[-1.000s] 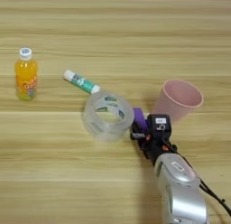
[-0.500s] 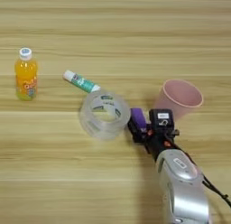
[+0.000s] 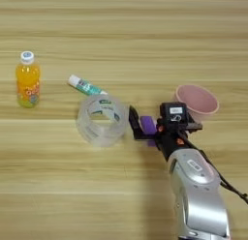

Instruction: Move the objects on the table

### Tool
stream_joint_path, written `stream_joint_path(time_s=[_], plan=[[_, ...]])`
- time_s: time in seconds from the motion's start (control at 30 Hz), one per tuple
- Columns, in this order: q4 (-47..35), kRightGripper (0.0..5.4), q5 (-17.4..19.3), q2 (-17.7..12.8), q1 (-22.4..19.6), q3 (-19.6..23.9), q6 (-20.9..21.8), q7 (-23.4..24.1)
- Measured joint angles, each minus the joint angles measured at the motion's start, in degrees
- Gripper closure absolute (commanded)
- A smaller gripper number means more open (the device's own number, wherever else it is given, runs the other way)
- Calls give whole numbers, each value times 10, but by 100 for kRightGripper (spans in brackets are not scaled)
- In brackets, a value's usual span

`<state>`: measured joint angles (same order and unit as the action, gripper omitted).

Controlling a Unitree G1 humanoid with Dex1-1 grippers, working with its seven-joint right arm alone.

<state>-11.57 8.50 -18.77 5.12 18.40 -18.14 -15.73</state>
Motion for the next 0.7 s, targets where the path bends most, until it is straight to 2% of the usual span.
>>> stream_joint_path(time_s=[0.53, 0.7], plan=[[-70, 5, 17, -7, -4, 3, -1, -12], [-75, 5, 19, -8, -9, 24, 7, -5]])
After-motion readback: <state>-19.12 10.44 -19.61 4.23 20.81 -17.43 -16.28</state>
